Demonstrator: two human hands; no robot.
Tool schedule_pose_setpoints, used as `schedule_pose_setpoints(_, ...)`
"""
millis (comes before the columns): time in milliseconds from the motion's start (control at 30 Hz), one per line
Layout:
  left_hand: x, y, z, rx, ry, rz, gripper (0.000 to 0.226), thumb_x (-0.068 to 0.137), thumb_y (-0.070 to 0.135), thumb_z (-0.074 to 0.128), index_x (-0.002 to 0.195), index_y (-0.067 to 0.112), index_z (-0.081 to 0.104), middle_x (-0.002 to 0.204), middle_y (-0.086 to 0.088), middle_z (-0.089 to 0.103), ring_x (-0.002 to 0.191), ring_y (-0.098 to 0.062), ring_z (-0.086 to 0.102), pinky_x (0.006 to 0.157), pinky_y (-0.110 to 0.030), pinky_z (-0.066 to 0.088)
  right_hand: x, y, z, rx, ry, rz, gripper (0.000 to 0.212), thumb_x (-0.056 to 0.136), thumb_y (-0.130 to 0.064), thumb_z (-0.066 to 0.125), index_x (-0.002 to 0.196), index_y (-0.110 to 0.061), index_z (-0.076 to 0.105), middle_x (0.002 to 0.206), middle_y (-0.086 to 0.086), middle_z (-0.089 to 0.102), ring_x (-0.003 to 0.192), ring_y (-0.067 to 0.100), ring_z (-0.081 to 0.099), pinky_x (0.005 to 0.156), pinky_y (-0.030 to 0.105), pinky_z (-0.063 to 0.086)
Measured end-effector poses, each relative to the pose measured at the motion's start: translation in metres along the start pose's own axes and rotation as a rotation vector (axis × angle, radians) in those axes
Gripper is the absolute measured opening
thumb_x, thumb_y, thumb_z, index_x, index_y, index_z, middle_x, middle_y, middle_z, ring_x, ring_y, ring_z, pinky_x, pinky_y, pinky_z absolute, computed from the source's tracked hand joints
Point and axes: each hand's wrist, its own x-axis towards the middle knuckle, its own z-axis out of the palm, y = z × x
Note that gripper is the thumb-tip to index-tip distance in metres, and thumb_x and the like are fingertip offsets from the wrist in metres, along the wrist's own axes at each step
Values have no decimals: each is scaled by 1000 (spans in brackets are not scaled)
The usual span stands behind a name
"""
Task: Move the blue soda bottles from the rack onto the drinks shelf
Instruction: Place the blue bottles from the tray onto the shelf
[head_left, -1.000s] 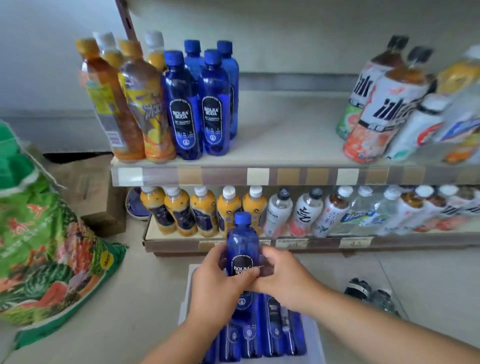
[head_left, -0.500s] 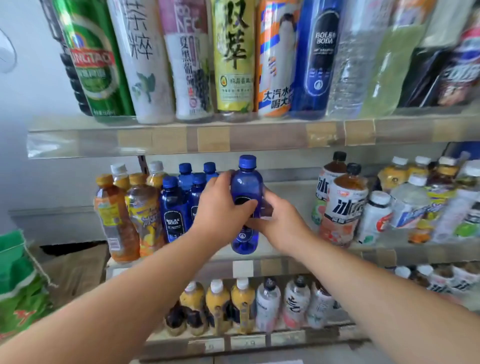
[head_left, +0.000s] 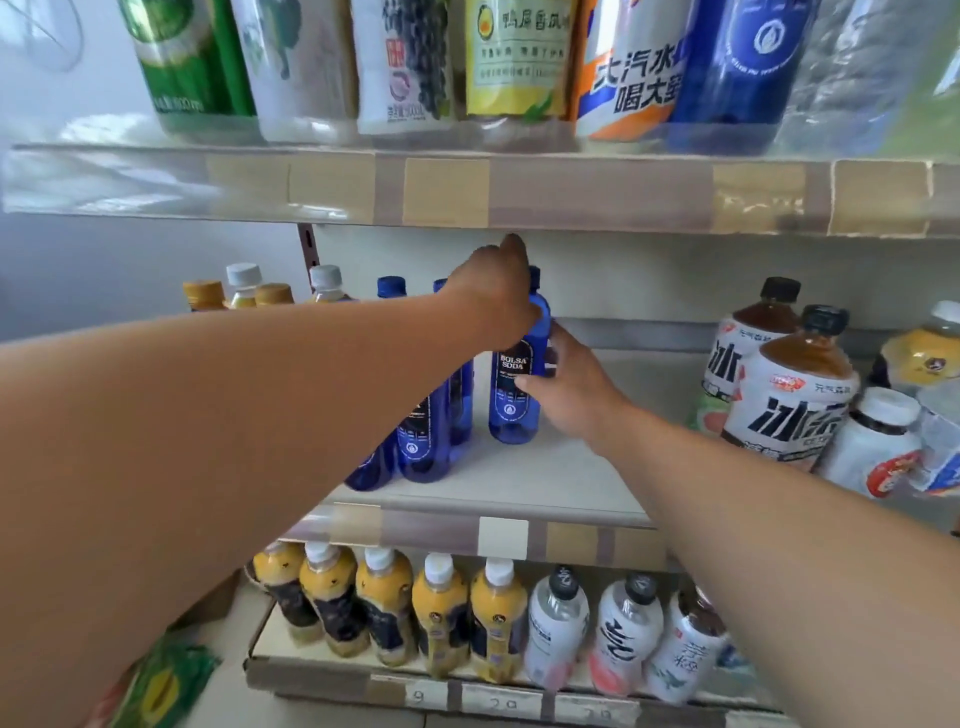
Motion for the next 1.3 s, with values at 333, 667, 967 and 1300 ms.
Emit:
schedule_pose_setpoints(333, 14, -11, -1, 197, -74, 43, 31, 80, 38, 71, 94, 11, 64, 76, -1, 61, 68, -21, 60, 60, -27, 43, 11, 25, 16, 22, -112, 41, 58, 91, 0, 59, 141, -25, 46, 114, -2, 65, 106, 14, 63, 80, 20, 51)
schedule_pose_setpoints(667, -9, 1, 1, 297, 175, 63, 50, 83, 43, 61, 124, 16, 51, 114, -6, 60, 94, -30, 60, 71, -34, 46, -28, 14, 19, -16, 115, 46, 56, 90, -17, 67, 142, -14, 45, 131, 5, 61, 120, 15, 59, 105, 33, 46)
schedule_pose_setpoints(967, -234, -28, 111, -777, 279, -64, 11, 90, 6, 49, 88, 14, 55, 75, 10, 54, 68, -6, 49, 64, -21, 43, -209, 17, 48, 120, 106, -171, 10, 83, -10, 65, 76, -17, 65, 63, -11, 59, 59, -1, 52, 58, 16, 44)
schedule_pose_setpoints(1300, -397, -71, 298, -466, -597, -833, 10, 92, 15, 48, 86, 9, 53, 71, -5, 51, 60, -20, 46, 47, -23, 35, -334, 193, 131, -211, -446, 695, 4, 87, -18, 68, 89, -15, 66, 81, -4, 62, 80, 17, 59, 72, 24, 43)
